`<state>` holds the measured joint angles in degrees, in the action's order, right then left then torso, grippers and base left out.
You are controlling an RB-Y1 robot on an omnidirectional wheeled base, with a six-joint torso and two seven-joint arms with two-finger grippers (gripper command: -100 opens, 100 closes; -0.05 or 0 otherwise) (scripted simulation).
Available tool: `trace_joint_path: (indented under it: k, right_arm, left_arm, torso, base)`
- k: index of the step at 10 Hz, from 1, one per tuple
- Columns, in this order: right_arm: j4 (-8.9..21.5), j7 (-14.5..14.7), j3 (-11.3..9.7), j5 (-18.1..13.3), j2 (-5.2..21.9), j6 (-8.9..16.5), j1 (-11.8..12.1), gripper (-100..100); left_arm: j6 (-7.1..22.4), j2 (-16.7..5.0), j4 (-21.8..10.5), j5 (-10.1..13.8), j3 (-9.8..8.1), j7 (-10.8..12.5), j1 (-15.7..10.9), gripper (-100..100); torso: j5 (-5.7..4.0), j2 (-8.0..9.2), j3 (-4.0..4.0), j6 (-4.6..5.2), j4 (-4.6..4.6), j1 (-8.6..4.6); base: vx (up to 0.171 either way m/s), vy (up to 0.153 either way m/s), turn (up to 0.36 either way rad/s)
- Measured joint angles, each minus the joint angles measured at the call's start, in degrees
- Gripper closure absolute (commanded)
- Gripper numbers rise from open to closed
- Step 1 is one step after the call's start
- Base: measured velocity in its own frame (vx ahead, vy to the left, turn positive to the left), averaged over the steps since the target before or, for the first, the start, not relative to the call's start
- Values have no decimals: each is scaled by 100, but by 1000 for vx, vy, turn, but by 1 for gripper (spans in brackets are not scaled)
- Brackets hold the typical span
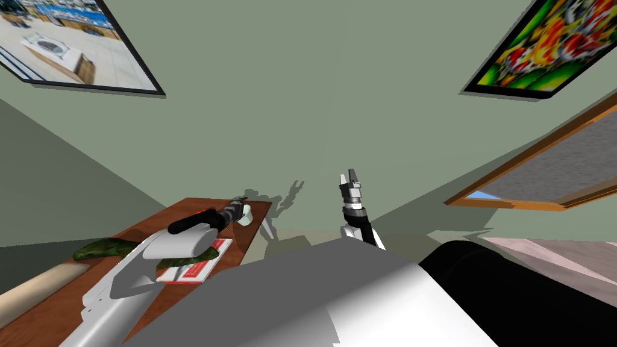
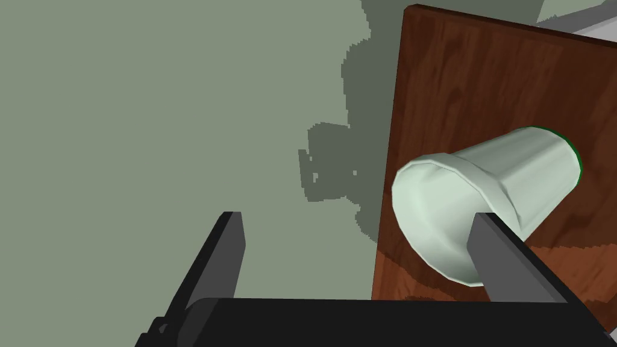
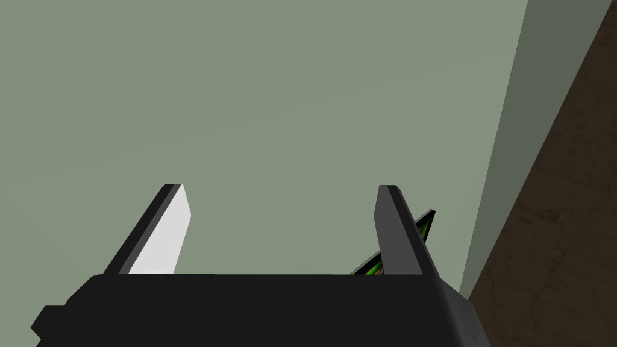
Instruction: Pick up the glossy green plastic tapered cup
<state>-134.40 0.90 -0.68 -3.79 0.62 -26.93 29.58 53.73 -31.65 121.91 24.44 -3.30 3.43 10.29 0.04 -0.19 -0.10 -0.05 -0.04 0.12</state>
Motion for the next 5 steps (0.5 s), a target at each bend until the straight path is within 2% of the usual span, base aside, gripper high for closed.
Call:
trace_joint_path:
  k: [5]
  right_arm:
    - [0,0,0,0,0,0,0,0]
  left_arm:
    - [682,-199,-193,87,-126,-41,55,-100]
  torso:
    - [0,-8,-5,0,-2,-2]
  base:
    - [58,19,-26]
